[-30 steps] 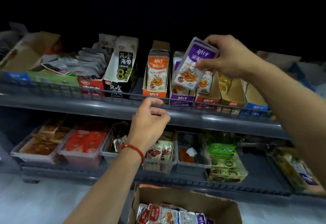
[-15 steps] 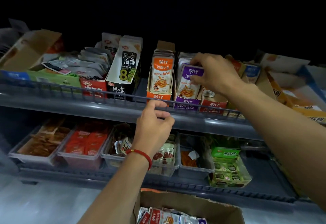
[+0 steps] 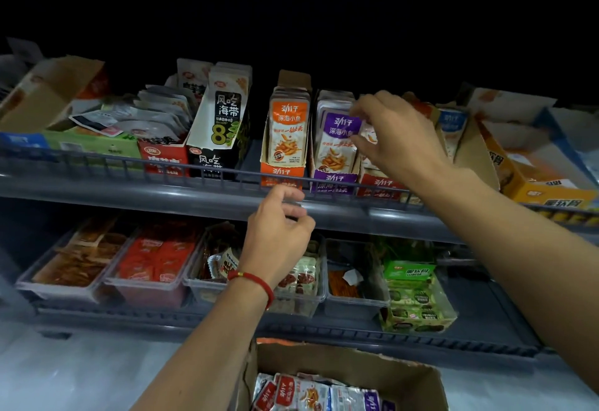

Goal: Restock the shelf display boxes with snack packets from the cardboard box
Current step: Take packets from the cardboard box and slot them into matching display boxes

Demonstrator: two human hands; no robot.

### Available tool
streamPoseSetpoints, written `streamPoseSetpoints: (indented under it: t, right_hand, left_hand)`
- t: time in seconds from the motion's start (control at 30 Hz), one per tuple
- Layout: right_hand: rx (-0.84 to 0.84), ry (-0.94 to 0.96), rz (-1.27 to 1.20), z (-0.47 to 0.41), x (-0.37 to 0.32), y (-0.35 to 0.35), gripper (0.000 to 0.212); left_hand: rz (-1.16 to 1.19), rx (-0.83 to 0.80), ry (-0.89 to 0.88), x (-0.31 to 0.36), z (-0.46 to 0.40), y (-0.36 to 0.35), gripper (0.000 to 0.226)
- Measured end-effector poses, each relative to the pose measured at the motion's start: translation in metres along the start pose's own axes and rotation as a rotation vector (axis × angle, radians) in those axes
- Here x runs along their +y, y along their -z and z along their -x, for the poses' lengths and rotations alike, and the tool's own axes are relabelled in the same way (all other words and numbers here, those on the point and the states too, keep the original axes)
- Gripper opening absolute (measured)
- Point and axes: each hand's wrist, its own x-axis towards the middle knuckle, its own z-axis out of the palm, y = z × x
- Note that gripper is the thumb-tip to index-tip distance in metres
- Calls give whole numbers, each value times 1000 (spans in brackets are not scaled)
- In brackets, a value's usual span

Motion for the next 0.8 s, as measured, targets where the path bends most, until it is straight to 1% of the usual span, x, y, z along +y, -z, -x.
streamPoseSetpoints:
  t: [0.1, 0.17, 0.3, 0.4, 0.47, 0.53, 0.6, 0.63, 0.73, 0.8]
  right_hand:
    - [-8, -6, -110, 34, -9, 14, 22]
    - [-79, -8, -210, 66, -18, 21, 14]
    - [-355, -38, -273, 137, -33, 11, 11]
    - [-547, -84, -262, 189, -37, -13, 16]
    - [-711, -136, -244, 220, -38, -34, 19]
    - [-915, -182, -260, 249, -35, -59, 21]
    - [-1119, -248, -338, 279, -29, -84, 22]
    - [-1194, -283, -388, 295, -28, -97, 22]
    - [-1343, -406, -479, 342, -30, -122, 27]
    - [-1368, -482, -499, 373, -35, -137, 34]
  left_hand:
    - [-71, -43, -10, -1, 9, -3, 22]
    - [-128, -97, -12, -4, 20, -7, 19]
    - [-301, -208, -45, -18, 43, -23, 19]
    - [-449, -273, -70, -43, 58, -42, 19]
    - [-520, -358, -13, -66, 71, -55, 20]
    - [-600, -468, 92, -97, 85, -66, 22]
    - [-722, -578, 167, -131, 100, -75, 18]
    - [-781, -631, 190, -146, 109, -78, 15]
    - [-859, -745, 289, -180, 134, -84, 19]
    - [-843, -765, 379, -200, 150, -86, 20]
